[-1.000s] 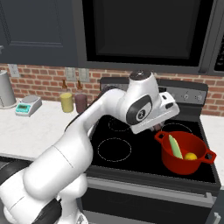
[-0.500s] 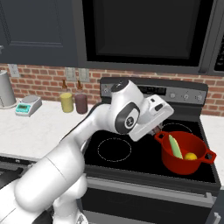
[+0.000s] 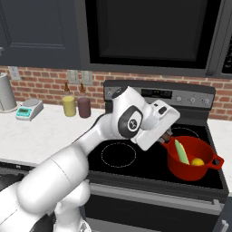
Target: Put the lemon and corn in the pot. Retrieve the spatula and lightly stir the vegetables in the pot.
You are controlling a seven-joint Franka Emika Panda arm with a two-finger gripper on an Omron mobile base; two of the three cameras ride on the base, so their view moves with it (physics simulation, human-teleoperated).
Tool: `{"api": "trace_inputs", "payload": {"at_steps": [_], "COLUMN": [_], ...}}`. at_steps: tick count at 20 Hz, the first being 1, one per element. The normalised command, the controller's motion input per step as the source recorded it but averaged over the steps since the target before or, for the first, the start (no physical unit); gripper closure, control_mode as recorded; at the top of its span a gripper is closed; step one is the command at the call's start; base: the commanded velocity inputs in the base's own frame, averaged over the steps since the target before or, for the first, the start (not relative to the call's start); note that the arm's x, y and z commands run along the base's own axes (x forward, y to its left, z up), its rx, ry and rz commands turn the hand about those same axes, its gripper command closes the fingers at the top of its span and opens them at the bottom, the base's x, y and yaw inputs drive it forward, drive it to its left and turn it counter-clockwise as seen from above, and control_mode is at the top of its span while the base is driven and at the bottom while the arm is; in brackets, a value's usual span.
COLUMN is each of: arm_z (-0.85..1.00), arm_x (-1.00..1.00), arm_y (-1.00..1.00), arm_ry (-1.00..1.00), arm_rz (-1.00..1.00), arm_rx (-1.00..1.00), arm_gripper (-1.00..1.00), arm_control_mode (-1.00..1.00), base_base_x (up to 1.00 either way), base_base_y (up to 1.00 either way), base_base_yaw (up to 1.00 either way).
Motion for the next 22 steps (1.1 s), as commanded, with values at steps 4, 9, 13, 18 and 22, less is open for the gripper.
{"api": "trace_inputs", "payload": {"at_steps": [4, 9, 13, 18, 22], "arm_z": [0.00, 0.00, 0.00, 0.00, 0.02], "arm_x": [0.00, 0.00, 0.00, 0.00, 0.00], "arm_y": [-0.18, -0.04, 0.00, 0.00, -0.03], "arm_ry": [0.14, 0.11, 0.06, 0.06, 0.07], "arm_rz": [0.00, 0.00, 0.00, -0.02, -0.03], "arm_rx": [-0.10, -0.11, -0.11, -0.09, -0.05], "arm_gripper": [1.00, 1.00, 1.00, 1.00, 1.00], "arm_control_mode": [-1.00, -1.00, -1.00, -1.00, -1.00], "base_base_x": [0.00, 0.00, 0.00, 0.00, 0.00], "base_base_y": [0.00, 0.00, 0.00, 0.00, 0.00], "base_base_yaw": [0.00, 0.00, 0.00, 0.00, 0.00]}}
